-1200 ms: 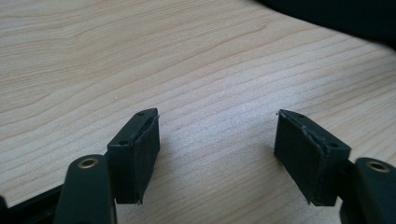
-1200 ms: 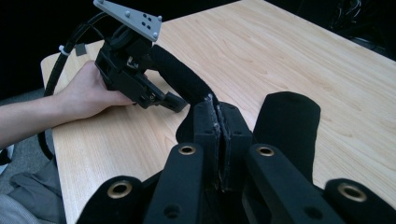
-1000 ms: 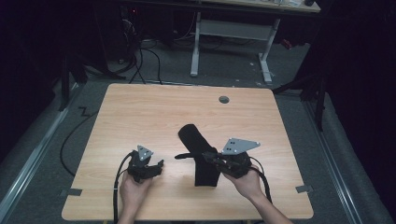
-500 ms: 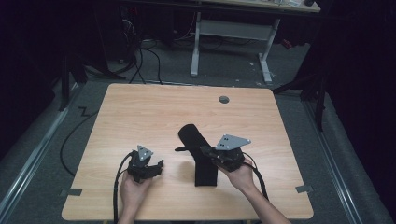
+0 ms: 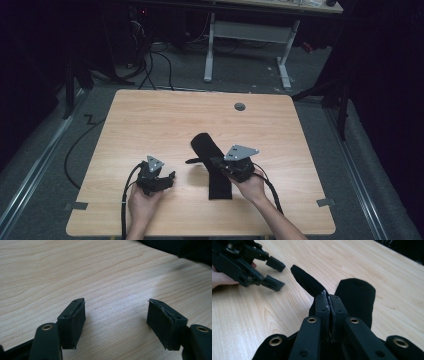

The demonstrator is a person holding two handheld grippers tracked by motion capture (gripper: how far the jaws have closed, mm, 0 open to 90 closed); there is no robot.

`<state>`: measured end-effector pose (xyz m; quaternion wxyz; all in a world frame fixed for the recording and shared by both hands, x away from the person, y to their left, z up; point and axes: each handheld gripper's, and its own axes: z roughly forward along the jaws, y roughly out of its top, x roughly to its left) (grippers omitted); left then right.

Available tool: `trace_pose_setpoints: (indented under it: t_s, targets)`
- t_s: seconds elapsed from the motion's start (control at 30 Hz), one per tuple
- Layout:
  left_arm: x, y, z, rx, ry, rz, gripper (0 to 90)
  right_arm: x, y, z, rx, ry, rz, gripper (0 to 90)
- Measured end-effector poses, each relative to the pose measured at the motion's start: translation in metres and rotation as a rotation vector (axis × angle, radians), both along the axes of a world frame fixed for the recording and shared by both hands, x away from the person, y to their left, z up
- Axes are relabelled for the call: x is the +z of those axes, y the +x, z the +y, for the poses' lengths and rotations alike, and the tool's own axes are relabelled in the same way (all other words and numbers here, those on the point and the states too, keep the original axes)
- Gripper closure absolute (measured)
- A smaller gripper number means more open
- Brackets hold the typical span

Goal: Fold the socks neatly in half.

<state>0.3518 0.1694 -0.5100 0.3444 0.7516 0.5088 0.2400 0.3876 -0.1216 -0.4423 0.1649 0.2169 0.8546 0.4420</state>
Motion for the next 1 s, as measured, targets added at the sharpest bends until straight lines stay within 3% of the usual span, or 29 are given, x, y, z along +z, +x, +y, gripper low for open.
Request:
trace_pose_setpoints:
  t_s: [0.33,0.5,0.57,0.67,0.87,1.0]
  targets:
    - [0.0,0.0,0.001,0.003,-0.007,0.001,33.2,-0.023,0.009,0.001,-0.015,-0.014,0.074,86.4]
    - [0.001,0.002,0.007,0.018,-0.078,0.004,37.1,-0.033,0.009,0.001,-0.014,-0.017,0.107,86.0]
    - [0.001,0.004,0.008,0.007,-0.14,0.017,40.2,-0.037,0.008,0.001,-0.01,-0.023,0.116,85.8]
    - [0.005,0.012,-0.004,-0.041,-0.186,0.044,41.6,-0.044,0.007,0.0,-0.007,-0.029,0.132,85.4]
    - [0.014,0.026,-0.022,-0.093,-0.238,0.063,42.5,-0.048,0.005,-0.002,-0.005,-0.039,0.14,84.4]
    - [0.019,0.037,-0.035,-0.121,-0.229,0.086,43.4,-0.053,0.005,-0.003,-0.009,-0.043,0.147,83.7]
